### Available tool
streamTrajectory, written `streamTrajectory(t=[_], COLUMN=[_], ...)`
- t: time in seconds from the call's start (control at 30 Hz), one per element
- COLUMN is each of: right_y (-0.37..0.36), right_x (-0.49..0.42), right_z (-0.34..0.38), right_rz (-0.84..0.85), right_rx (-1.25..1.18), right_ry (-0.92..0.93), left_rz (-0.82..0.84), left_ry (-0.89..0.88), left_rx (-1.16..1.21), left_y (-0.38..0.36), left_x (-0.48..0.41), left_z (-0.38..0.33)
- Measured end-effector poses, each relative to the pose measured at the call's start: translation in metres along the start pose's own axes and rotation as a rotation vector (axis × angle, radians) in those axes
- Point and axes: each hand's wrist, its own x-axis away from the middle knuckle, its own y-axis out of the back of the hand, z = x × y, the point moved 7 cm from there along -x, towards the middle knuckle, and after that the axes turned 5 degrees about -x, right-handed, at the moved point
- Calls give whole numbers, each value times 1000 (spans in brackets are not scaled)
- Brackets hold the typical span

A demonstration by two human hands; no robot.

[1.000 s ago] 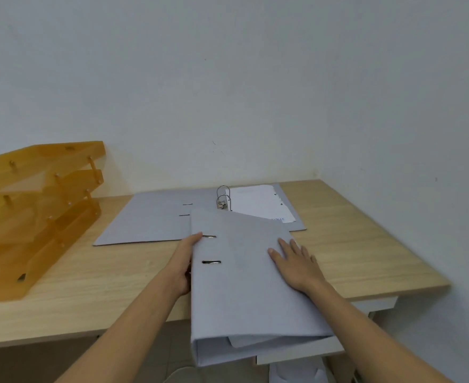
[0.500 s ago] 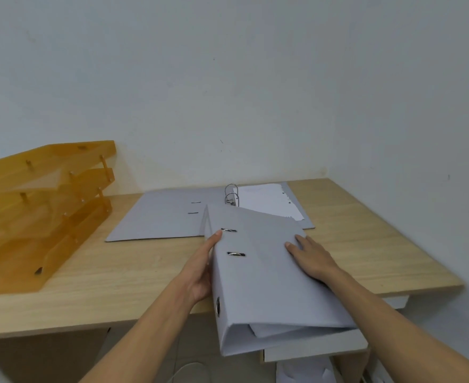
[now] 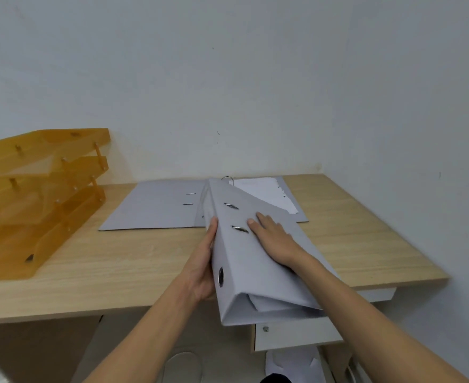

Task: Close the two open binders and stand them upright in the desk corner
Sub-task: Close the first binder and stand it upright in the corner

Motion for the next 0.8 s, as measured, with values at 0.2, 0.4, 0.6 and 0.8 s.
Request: streamTrajectory(t=[0.2,0.4,0.6,0.8], right_y=[34,99,138,140], right_x=[36,74,102,112], right_z=[61,80,23,-24], right_rz=[-75,-243,-350,-422], right_rx=[-167,-342,-386,-484], right_ry=[215,481,491,445], left_rz=[75,289,361,420], left_ry=[-178,-391,-412,-378], left_rx=[-63,-298,-736,-900], left_y=[-50,-110,-140,-157], left_x=[17,19,-10,-28], left_z=[-31,-59,-26,1])
